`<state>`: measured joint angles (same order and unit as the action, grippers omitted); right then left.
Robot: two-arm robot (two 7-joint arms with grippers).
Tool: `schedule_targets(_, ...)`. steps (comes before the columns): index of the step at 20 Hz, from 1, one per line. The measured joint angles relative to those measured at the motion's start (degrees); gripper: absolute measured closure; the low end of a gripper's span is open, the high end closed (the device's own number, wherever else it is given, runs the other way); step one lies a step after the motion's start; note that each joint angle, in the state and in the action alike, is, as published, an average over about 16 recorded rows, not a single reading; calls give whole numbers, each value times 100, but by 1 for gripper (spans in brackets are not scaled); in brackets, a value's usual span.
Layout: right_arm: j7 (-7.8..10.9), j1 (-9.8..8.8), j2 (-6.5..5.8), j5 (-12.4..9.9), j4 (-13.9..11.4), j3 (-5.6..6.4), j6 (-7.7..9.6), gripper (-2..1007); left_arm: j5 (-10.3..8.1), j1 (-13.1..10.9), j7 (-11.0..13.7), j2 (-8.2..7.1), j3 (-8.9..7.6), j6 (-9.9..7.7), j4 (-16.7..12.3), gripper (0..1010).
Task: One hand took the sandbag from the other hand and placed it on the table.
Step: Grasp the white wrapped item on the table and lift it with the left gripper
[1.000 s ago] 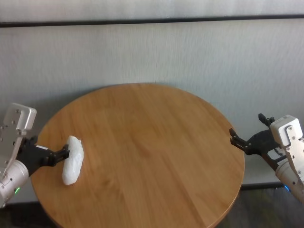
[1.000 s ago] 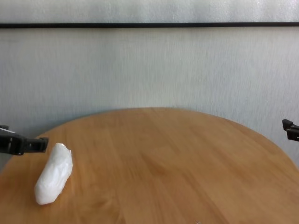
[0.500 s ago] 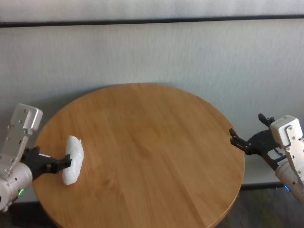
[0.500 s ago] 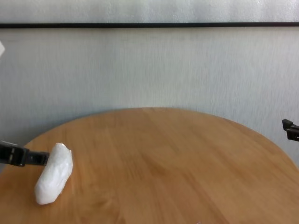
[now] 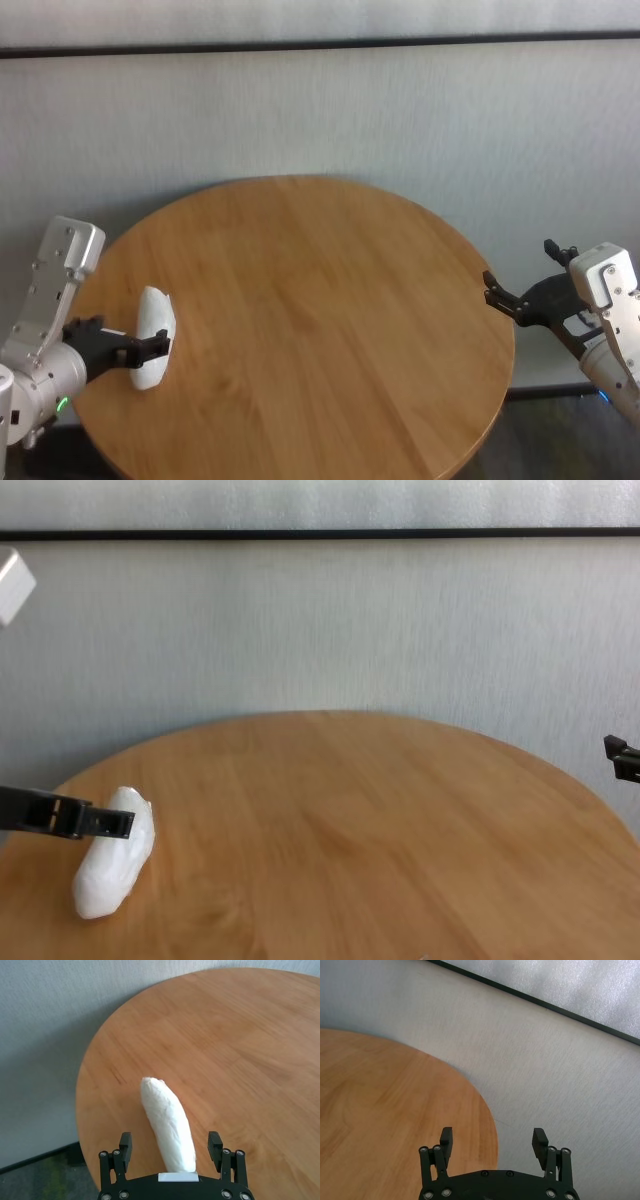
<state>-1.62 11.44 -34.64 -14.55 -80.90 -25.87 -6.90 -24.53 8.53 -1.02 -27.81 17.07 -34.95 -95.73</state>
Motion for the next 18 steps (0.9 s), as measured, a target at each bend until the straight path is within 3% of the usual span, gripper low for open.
schedule_targets(5, 0, 0, 0, 0, 0, 0, 0, 4, 39, 26, 36, 93, -10, -24, 70, 9)
schedule_targets(18, 0, 0, 0, 0, 0, 0, 0, 4, 209, 148, 238, 240, 8, 124, 404, 9)
